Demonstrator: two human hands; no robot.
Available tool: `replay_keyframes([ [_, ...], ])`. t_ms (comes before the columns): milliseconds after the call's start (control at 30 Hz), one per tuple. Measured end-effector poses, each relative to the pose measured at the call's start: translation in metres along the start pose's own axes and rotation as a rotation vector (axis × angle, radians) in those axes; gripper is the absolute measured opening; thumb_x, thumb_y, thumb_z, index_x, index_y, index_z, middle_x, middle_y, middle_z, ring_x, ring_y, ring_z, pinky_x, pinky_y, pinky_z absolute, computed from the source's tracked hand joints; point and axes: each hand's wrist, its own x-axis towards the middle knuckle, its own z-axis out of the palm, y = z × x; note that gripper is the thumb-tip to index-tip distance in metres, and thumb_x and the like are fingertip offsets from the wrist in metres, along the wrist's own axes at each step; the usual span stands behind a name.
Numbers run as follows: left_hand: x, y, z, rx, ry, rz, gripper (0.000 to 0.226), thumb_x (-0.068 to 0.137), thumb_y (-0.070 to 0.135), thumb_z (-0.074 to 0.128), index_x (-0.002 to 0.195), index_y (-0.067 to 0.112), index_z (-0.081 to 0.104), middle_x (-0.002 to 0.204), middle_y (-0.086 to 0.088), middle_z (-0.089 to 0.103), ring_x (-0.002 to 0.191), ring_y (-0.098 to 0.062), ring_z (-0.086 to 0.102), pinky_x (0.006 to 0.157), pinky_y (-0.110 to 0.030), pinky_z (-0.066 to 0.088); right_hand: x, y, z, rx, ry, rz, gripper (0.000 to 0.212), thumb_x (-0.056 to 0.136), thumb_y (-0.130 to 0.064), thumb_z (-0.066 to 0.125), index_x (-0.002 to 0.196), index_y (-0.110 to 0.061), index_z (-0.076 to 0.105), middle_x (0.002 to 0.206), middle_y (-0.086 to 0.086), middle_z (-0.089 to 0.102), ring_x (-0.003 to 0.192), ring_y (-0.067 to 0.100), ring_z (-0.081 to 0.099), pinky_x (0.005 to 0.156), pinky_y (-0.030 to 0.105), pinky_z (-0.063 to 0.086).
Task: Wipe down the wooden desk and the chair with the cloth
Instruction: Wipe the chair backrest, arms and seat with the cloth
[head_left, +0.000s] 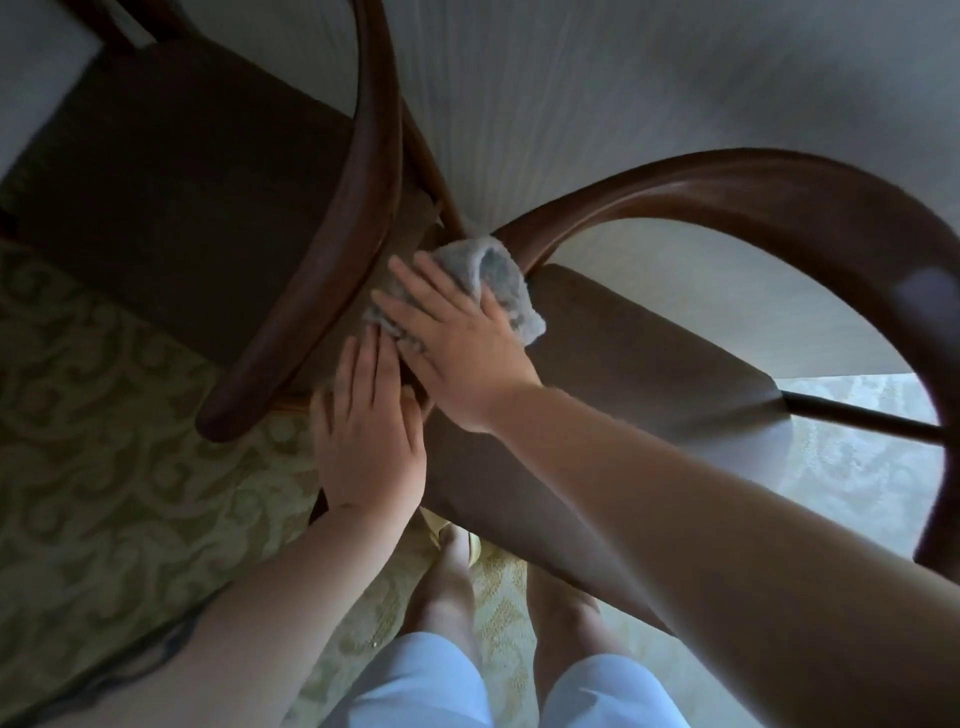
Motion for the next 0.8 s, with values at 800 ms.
replay_keyframes([
  [800,0.062,0.048,0.009,0.006,0.005,-0.050,0.053,0.100,0.031,0.021,0.148,0.012,0.032,0.151,-0.006,0.040,0.132,-0.025,0.045,0.098,-0.045,0.041,0.018,0.077,-0.047,-0.179,0.099,0.107,0.062,0.099,-0.026,0.049,0.153,-0.034,0.019,0.163,-0.006,0.012,0.150,0.017,0.003,0.118,0.045,0.003],
])
